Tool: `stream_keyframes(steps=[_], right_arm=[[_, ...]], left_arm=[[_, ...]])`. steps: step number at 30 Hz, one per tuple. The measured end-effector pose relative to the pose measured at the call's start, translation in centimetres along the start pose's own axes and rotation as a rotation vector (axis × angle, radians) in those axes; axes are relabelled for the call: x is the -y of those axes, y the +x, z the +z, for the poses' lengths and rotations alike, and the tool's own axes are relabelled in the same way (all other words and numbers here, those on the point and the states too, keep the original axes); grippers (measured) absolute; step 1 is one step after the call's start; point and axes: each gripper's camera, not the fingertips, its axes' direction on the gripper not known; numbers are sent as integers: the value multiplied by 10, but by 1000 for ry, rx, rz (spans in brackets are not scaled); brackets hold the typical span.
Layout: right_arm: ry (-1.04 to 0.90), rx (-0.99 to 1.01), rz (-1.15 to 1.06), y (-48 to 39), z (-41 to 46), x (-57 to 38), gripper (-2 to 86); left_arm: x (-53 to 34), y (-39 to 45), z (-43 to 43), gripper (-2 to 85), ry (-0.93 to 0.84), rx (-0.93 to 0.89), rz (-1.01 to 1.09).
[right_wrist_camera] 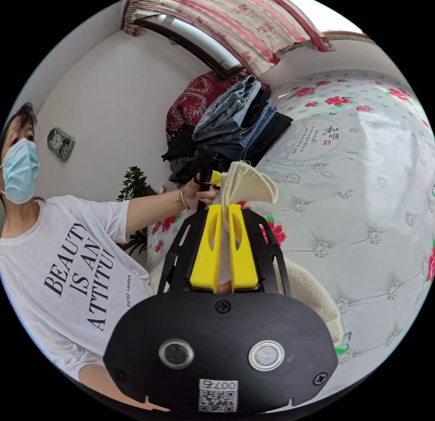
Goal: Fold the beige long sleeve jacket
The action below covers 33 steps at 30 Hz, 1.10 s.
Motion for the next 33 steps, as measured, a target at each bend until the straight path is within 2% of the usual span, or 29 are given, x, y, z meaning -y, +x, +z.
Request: stream_keyframes(steps=[2,3,4,6,8,11,15,19,22,25,29,32,33], right_arm=[[-27,-9,-30,-7,0,3,1],[-53,-33,-42,-11,0,4,1],[-65,-51,-47,-13,0,4,1],[-73,-103,-64,-18,-5,1,1],[-62,-116,-71,-22,-10,-4,1],[-79,-125,-117,-37,-9,-19,2],[-196,-144,-163,-64,19,-54,2],[-328,-165,-74,-69,64,-101,4],[-450,-178,5,-67,96,-135,2],[-423,-173,24,-77,91,-138,1],[-262,-198,5,-91,75,-119,6],[-228,-194,47,-79,98,-104,7],[-277,-198,60,-71,119,-103,6]], left_arm=[[5,-6,11,227,-49,-128,-13],[4,-10,10,98,-37,-188,-35],[-2,-8,-1,24,47,-178,-41],[-16,1,-20,5,149,-208,-6],[-32,16,-36,0,179,-235,57],[-76,59,-54,-3,162,-157,219],[-156,104,-31,5,-62,12,347],[-234,104,28,35,-289,198,241],[-272,98,52,39,-310,244,124],[-280,121,50,24,-242,348,130],[-255,149,63,-3,-116,442,198],[-225,138,129,2,-241,459,184],[-221,123,164,3,-347,494,166]])
